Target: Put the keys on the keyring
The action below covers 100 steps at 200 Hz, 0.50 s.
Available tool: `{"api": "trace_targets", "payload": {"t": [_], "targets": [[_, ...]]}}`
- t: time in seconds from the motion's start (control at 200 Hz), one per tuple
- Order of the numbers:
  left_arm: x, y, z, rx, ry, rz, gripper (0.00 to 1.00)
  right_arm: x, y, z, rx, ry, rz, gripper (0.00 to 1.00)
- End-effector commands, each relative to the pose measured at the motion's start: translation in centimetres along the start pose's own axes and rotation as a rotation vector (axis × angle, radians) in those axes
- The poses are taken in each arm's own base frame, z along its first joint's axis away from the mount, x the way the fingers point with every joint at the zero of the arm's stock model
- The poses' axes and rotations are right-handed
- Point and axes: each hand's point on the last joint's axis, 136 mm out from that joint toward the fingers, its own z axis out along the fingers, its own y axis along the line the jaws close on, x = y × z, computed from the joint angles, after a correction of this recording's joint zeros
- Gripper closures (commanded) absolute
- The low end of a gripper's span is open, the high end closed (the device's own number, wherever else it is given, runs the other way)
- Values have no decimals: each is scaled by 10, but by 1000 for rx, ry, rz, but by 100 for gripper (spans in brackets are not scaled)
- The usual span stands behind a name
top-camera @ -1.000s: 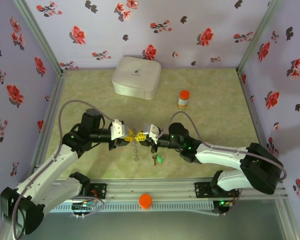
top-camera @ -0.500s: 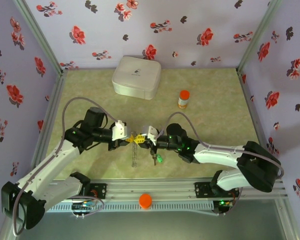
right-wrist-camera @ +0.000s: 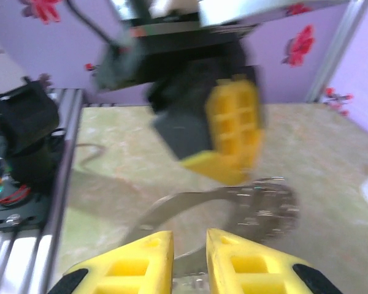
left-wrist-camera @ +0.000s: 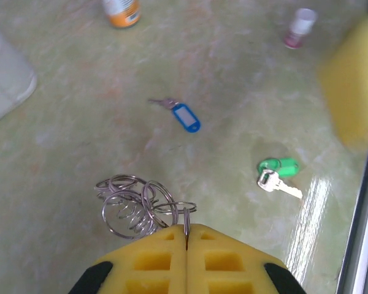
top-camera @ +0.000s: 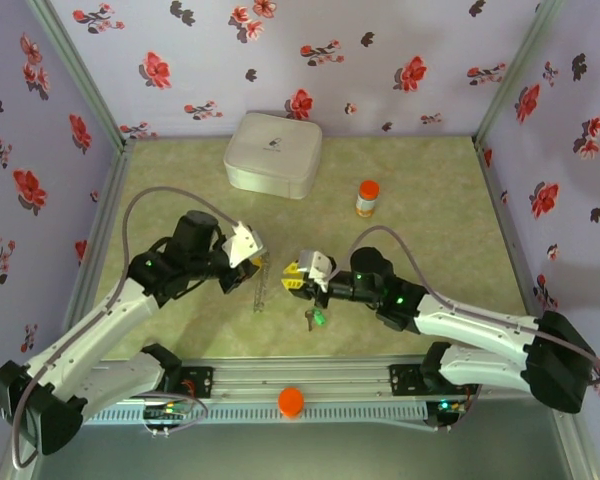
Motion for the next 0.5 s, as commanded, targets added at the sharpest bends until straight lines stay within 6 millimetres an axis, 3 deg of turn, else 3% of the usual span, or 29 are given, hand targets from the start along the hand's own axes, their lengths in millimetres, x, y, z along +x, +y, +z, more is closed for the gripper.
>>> {"api": "trace_targets", "payload": {"t": [0.0, 0.07, 0.235, 0.36, 0.495], "targets": [[-15, 24, -4, -124, 29, -170, 100, -5, 36, 18, -144, 23, 5, 75], [-19, 31, -3, -158, 74, -226, 100, 0, 39, 35, -97, 25, -29, 72], [-23, 41, -3, -201, 255, -387, 100, 3, 15, 61, 80, -63, -18, 65], [-27, 35, -1, -190, 330, -487, 100, 5, -23, 71, 296, -134, 5, 59], [-25, 29, 2, -183, 405, -624, 100, 15, -67, 61, 507, -179, 3, 61]]}}
